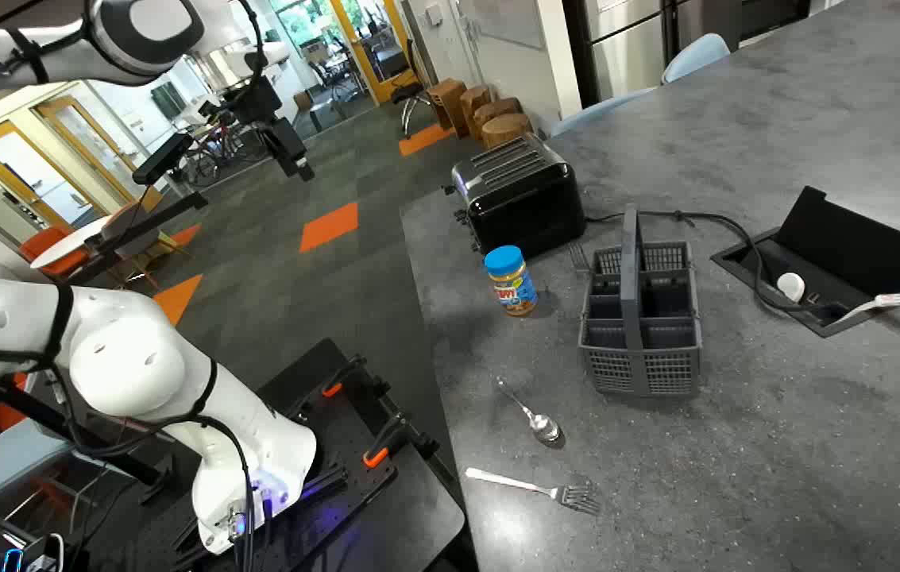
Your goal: Remove the lid from the jar and put it on the table
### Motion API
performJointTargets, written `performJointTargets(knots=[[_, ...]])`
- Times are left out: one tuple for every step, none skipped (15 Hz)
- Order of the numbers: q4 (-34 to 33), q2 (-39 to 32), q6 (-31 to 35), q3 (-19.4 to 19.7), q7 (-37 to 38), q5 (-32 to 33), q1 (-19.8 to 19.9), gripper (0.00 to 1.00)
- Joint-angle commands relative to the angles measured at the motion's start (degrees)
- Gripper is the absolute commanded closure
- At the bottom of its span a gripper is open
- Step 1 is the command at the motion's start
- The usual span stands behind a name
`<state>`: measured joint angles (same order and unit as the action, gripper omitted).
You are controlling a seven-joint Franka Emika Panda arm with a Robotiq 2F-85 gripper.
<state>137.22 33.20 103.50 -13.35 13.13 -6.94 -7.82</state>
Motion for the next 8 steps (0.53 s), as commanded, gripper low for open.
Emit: performJointTargets(knots=[[-0.13,-0.09,-0.11,0.27,0.17,0.17,-0.34,0.00],[-0.13,-0.08,-0.11,0.27,0.17,0.17,-0.34,0.00],[-0.13,-0.07,-0.11,0.27,0.17,0.17,-0.34,0.00],[-0.13,-0.07,-0.11,0.27,0.17,0.17,-0.34,0.00],[-0.13,-0.08,-0.11,0.27,0.17,0.17,-0.34,0.00],[-0.22,-0.58,1.06,-0.05,0.74,1.50,0.40,0.00],[-0.16,-1.05,2.35,-0.17,1.24,2.81,1.13,0.00],[-0.02,-1.82,3.90,0.26,1.21,3.81,1.78,0.00]])
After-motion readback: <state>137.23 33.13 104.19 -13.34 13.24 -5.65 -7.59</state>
